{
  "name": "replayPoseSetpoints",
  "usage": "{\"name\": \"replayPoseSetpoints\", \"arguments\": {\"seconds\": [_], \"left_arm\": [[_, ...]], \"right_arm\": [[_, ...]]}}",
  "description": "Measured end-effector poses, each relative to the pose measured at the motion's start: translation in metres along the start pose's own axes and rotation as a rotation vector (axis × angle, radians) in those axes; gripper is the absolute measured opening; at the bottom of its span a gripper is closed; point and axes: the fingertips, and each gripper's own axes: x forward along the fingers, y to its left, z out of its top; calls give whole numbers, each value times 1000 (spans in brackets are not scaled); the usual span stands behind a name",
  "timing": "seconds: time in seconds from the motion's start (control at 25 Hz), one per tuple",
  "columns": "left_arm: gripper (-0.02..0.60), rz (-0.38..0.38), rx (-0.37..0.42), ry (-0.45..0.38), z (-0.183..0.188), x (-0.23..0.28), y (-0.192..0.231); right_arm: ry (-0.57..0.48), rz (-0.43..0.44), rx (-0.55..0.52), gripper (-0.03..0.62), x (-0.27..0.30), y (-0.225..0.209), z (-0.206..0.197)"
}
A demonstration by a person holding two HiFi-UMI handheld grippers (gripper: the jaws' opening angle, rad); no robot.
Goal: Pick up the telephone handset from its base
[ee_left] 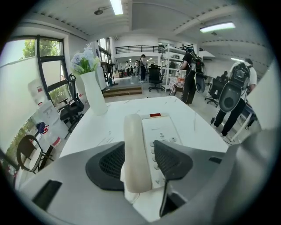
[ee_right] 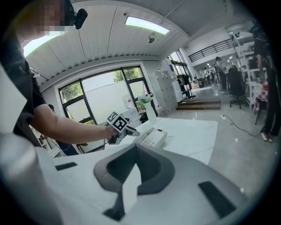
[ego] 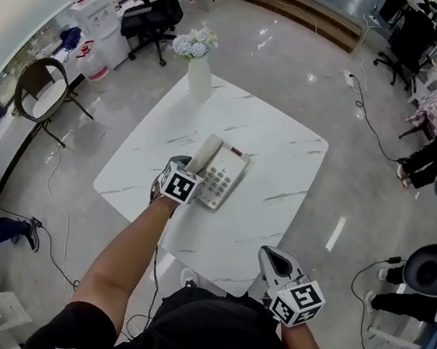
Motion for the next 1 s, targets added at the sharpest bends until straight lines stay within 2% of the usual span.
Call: {"name": "replayPoseSetpoints", "arguments": {"seconds": [0.24,0.48,0.84,1.0], "left_arm": [[219,-13,7,62,-4,29,7],[221,-37,-18,100,-8,45,8],[230,-43,-32,134,-17,60,9],[232,-22,-33,120,-13,59,15]], "right_arm": [[14,-36,29,2,-4,-15,-6],[17,-54,45,2,-6,-22,-8],[29,-67,58,2,-11,-24,-16],[31,-80,59,2,-17,-26,-18]]}}
